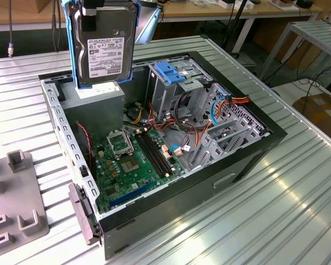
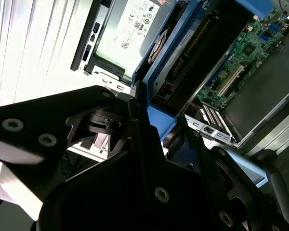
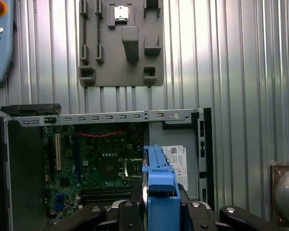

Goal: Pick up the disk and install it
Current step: 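Insert the disk into the insertion slot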

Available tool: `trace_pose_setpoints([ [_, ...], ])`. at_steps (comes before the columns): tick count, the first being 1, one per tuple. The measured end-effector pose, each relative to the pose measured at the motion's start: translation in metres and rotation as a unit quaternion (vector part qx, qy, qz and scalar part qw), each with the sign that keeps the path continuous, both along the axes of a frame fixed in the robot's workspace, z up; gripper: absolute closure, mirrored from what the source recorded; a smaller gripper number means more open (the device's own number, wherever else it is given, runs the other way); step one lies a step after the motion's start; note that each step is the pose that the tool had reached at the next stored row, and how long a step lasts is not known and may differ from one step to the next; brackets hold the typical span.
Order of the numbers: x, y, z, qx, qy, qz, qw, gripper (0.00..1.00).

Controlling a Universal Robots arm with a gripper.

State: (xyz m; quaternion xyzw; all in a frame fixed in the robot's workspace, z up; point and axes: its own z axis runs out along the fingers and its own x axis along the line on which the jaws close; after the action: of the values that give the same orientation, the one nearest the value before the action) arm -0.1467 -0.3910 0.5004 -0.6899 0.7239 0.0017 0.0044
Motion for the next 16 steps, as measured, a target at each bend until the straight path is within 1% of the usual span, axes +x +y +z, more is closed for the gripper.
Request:
trace_pose_setpoints([
  [4,0.0003,0.0000,0.0000,0.0000,0.0000,0.000,1.00000,0.63],
  [6,0.0004,-0.0008,0.0000,0.0000,0.0000,0.000,1.00000,0.63],
  [10,0.0004,-0.0065,0.0000,0.0000,0.0000,0.000,1.00000,0.63],
  [15,0.0004,-0.0106,0.0000,0.0000,0.0000,0.000,1.00000,0.63],
  [16,0.0004,-0.0122,0.0000,0.0000,0.0000,0.000,1.00000,0.63],
])
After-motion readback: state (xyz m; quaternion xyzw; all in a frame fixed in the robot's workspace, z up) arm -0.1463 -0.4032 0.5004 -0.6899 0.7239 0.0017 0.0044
